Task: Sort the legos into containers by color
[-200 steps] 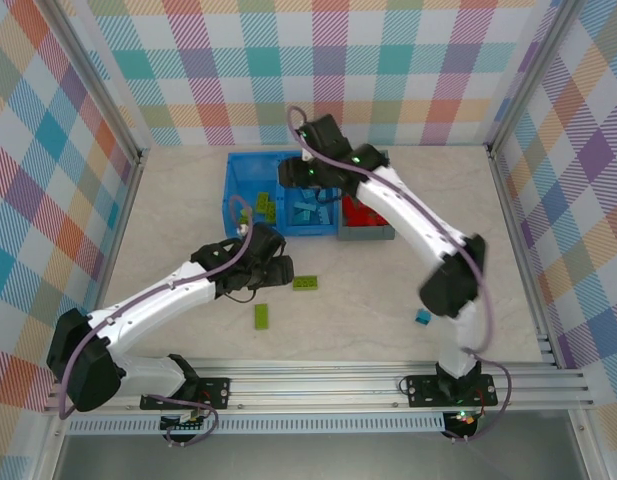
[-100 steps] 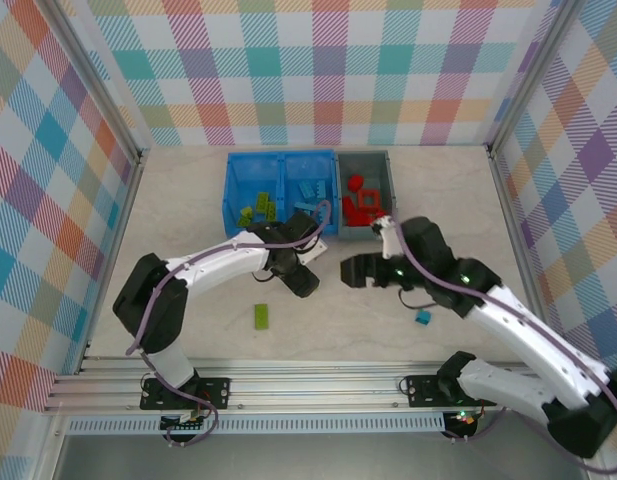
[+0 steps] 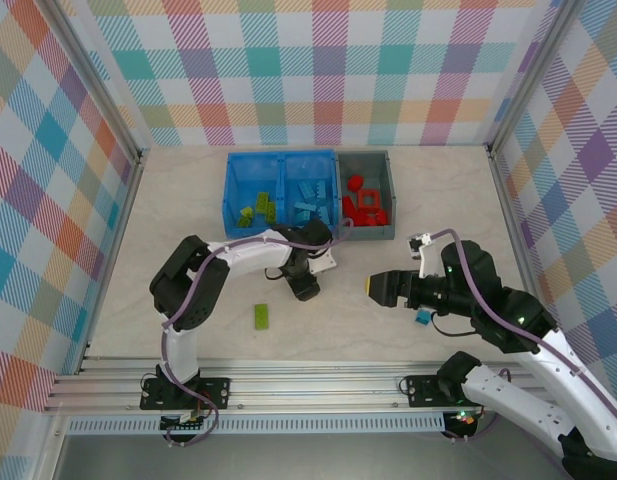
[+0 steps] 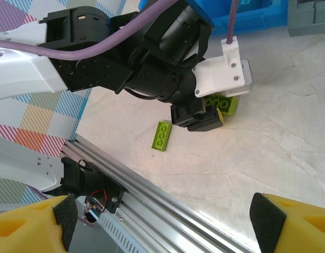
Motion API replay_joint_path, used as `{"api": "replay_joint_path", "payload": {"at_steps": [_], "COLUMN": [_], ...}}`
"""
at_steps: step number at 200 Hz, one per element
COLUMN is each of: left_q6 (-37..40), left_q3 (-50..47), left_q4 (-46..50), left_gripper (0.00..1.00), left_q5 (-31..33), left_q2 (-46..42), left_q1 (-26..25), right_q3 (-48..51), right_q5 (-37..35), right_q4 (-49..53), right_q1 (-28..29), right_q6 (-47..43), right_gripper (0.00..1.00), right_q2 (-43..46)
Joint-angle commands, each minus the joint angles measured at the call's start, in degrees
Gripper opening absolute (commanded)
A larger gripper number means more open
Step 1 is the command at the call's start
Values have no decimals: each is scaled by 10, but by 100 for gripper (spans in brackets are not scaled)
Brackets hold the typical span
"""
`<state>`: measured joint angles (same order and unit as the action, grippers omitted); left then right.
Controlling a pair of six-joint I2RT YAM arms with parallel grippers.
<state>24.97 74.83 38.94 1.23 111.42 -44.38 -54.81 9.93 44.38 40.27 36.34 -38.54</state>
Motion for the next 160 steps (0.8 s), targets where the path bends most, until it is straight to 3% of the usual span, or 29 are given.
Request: {"api": "replay_joint_path", "payload": {"at_steps": [1,34,78,120,160], "left_q6": [-6,-25,-112,-189,-239], "left_q3": [2,-22,-46,25,147], "left_q4": [-23,-43,-33,34,69], "left_gripper": [45,20,18,20,21], "left_q5": [3,5,43,33,32], "left_q2": [7,-17,-149,-223,-142], "left_q1": [-13,-24,-14,117,236], "right_q3": [-11,-17,-25,-41,-155], "right_q5": [5,-1,-6,32,-106], "right_q4": [2,4,0,-92,-185], "right_q1": [3,3,3,22,153], "right_q6": [10,6,-5,-51,-154], "right_gripper": [86,85,85,83,81], "right_q2": [-2,-3,-12,-87,-246]}}
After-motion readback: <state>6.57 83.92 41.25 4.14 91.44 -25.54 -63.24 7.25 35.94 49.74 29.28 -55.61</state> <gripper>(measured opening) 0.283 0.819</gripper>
